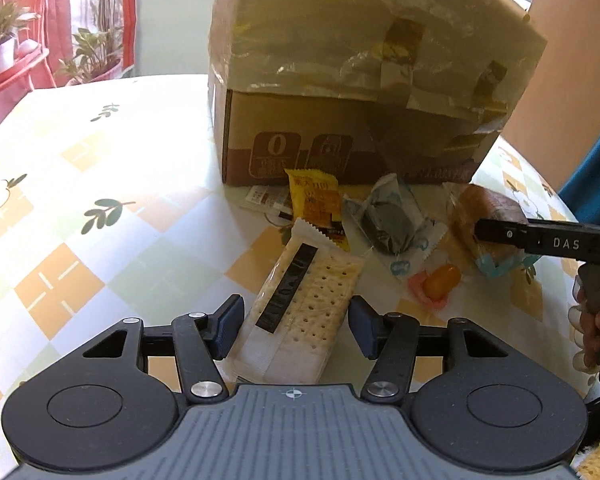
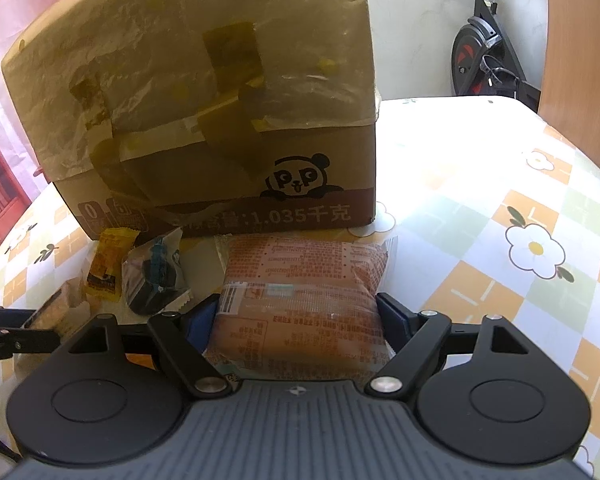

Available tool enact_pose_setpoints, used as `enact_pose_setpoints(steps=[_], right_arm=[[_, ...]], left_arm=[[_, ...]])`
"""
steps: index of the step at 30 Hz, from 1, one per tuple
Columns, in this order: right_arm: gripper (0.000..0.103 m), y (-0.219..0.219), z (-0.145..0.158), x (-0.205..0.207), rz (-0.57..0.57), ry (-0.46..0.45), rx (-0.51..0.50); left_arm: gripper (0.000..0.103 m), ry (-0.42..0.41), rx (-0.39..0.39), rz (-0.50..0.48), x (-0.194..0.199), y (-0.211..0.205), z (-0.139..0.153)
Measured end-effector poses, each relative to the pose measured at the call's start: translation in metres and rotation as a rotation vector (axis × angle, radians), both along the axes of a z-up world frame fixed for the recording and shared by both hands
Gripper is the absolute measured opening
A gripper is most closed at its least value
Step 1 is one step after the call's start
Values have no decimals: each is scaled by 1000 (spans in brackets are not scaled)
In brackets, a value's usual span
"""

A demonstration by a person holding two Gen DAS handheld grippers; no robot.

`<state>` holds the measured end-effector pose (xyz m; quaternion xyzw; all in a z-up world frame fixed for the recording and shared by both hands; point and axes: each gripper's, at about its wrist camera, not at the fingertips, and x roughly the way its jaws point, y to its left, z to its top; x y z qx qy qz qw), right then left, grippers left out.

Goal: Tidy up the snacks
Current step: 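Grasp the white cracker packet with the left gripper while the right lifts the bread, then carry both packets over the box and open both grippers to drop them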

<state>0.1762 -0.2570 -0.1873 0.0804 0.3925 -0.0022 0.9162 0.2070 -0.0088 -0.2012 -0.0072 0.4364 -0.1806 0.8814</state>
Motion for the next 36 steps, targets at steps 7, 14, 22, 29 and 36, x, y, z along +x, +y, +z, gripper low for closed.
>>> enact_pose_setpoints(steps=[7,14,22,29,36], right_arm=[[77,-10,10,-8,-17,-26,54],[77,-24,28,-22,-72,-64,50],[77,-56,71,-38,-195,-179,55],[77,-68,134,-34,-221,-375,38],[77,-60,180,-7,-137,-509,43]], left_arm=[[58,-45,-53,43,-1,11,15],[58,-81,-89,76,0,17,32],[58,-255,-155,108,8,34,98],[58,-414,-179,109,27,25,157],[58,-487,-184,72,57,-1,189]])
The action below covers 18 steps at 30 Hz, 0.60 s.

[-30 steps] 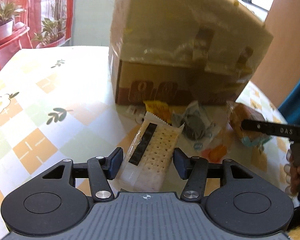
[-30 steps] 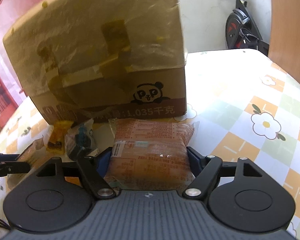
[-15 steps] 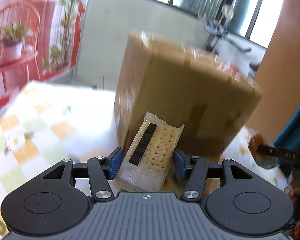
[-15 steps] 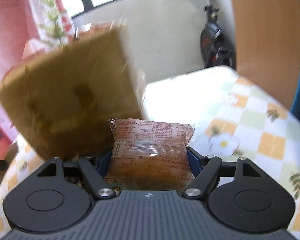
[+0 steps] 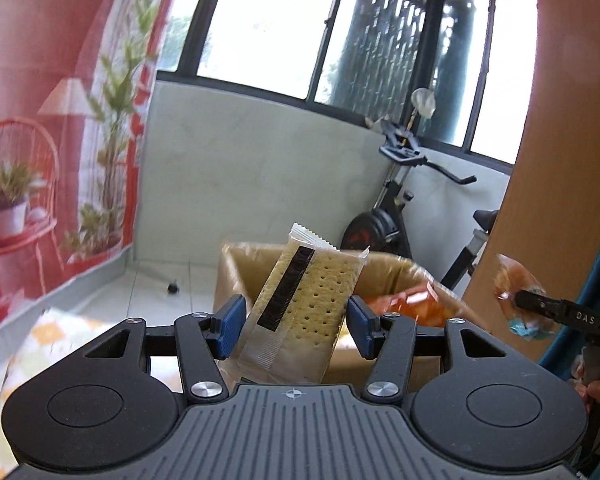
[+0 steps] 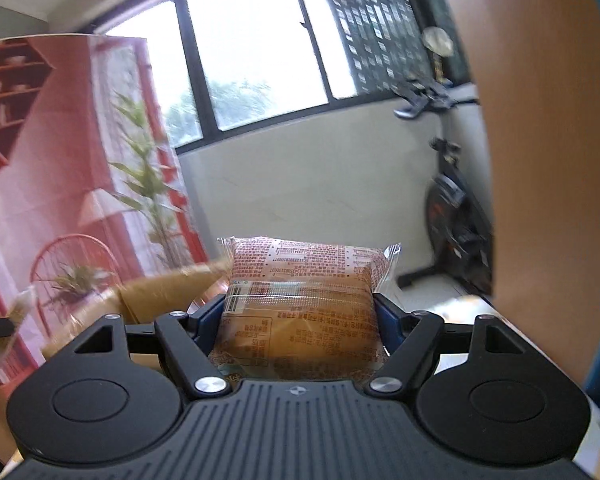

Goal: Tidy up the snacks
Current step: 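Carry both packets over the box and open both grippers to drop them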

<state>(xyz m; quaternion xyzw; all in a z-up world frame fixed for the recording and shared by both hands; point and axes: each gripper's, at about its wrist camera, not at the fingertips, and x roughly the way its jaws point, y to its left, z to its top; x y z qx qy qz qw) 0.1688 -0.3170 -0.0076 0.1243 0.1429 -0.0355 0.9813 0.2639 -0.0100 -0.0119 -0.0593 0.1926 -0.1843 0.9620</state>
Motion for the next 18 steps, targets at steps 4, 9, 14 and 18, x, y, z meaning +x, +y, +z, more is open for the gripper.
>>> enact_pose_setpoints(steps=[4,9,14,18], right_arm=[[77,18,13,34,81,-36,-33],[77,47,18,82,182,-28,-38],[77,75,13,124,238,3,-106],[77,96,0,146,243,50,-180]], left_arm=[[58,20,-30,-13,21,-11,0],[58,48,-5,-29,44,-24,-2],[58,91,2,-27,62,-21,-10],[58,122,-17,-47,68,-21,-17]])
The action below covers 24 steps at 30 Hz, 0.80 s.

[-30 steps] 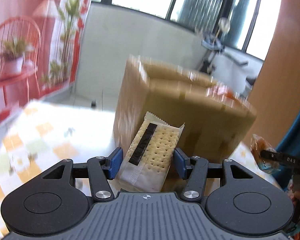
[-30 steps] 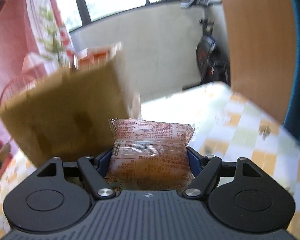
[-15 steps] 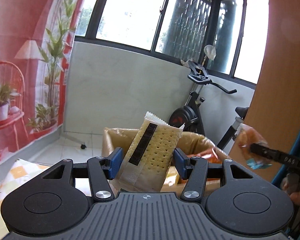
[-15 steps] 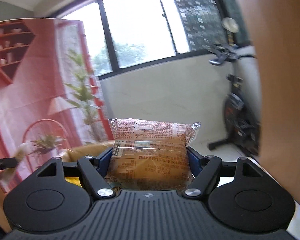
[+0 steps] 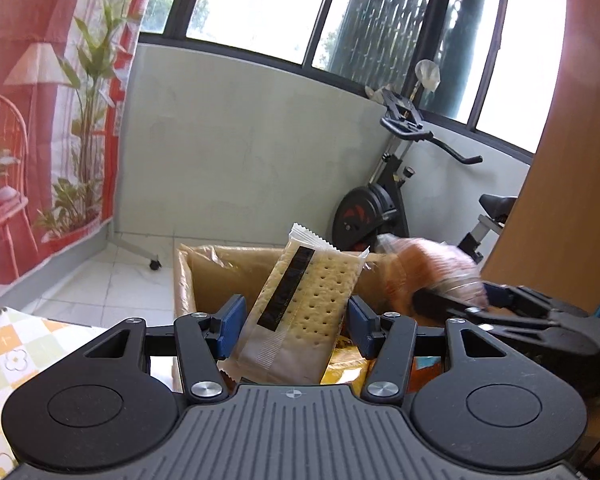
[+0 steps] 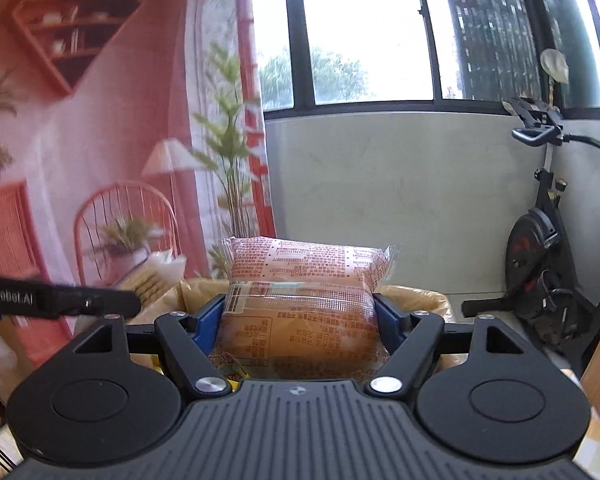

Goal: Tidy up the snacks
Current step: 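Carry both packets over the box and open both grippers to drop them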

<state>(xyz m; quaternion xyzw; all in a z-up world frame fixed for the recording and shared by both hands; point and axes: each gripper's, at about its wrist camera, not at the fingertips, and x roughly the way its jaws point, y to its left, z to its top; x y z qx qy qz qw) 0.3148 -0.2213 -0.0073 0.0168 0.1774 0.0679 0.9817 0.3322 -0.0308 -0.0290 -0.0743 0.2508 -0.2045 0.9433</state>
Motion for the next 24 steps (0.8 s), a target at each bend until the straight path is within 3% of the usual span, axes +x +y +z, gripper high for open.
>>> enact_pose_setpoints(steps=[4,6,10,17,24], right_arm=[[80,8,-14,1,-7,43,5],[82,12,-18,1,8,46,-11],[83,19,-21,-6,17,39,-34],[85,9,-9,-34,19,-16,27],[85,-4,-14,-83,-26,-35,102]], left_arm=[[61,12,2,-26,-2,0,-6],[69,10,25,-19,-3,0,-7],[70,0,30,3,-5,8,-2],[71,-30,6,35,-28,27,9],[70,-10,-40,57,-68,52,1]])
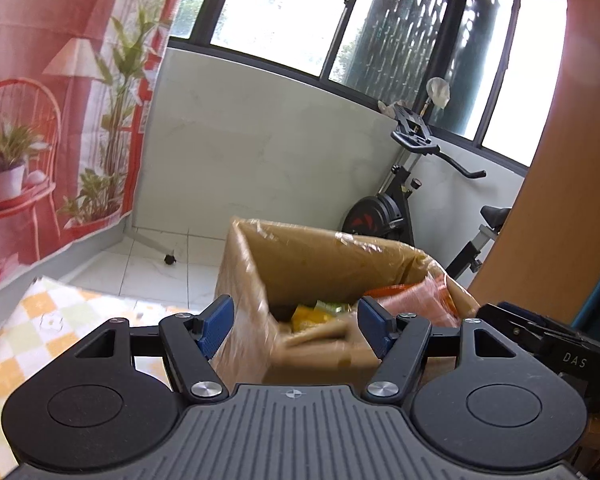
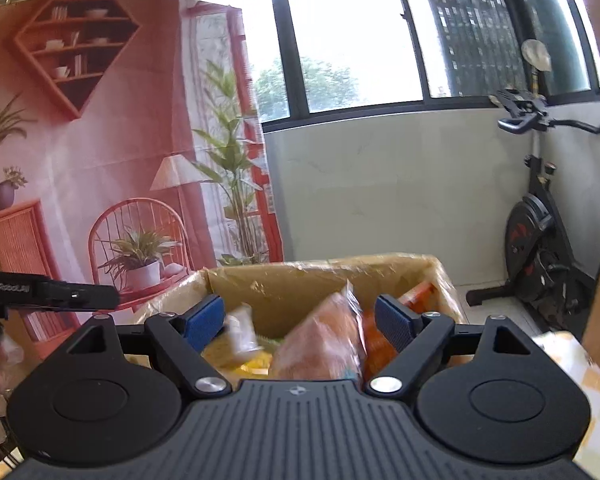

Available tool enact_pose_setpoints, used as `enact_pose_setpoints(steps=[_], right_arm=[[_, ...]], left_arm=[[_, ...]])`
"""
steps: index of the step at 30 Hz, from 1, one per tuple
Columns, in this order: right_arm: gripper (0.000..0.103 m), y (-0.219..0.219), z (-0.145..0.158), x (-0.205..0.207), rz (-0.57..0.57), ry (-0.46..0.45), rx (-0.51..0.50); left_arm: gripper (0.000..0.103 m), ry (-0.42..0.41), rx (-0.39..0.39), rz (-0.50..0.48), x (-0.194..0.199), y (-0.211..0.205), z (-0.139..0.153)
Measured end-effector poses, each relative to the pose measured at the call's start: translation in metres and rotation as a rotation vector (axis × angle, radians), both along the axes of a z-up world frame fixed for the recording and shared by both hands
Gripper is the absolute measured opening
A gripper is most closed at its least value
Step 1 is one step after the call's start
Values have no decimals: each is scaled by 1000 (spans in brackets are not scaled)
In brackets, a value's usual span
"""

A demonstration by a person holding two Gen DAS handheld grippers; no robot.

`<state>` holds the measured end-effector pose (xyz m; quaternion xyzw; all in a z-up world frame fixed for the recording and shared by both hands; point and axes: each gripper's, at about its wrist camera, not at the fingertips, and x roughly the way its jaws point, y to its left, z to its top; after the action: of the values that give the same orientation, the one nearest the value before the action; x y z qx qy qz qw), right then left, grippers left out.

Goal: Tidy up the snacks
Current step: 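Return both grippers to the pile, right lowering onto a dark foil packet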

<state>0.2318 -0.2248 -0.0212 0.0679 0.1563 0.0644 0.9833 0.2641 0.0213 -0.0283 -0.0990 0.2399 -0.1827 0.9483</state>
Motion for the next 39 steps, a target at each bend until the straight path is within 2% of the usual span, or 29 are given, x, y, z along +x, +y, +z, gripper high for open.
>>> enact_pose_setpoints(steps=[5,10,16,21,24,28,33,34,36,39], right_arm=[[85,-5,-8,-35,12,20,35],[83,-4,-30,-54,12,78,32],[73,5,-70,-52,26,223,8],[70,11,-103,-44,49,313,0],[70,22,-124,-32,115,393,-39],[70,39,-145,-22,182,426,-79],[64,61,-165,-11,245,441,-175],[62,62,-168,-8,248,450,-175],[48,62,-174,-5,252,470,-167],[46,56,-177,-11,258,456,-142]], left_arm=[[70,-4,33,-6,-27,7,-12],[70,53,27,-15,-31,5,-35],[69,147,44,-11,-22,-4,-72],[66,202,47,9,-18,2,-90],[66,222,57,24,-15,6,-98],[66,251,56,34,-20,8,-111],[66,286,69,37,-23,7,-120],[66,290,70,37,-24,6,-121],[66,300,73,34,-25,3,-124],[65,322,62,26,-23,2,-128]])
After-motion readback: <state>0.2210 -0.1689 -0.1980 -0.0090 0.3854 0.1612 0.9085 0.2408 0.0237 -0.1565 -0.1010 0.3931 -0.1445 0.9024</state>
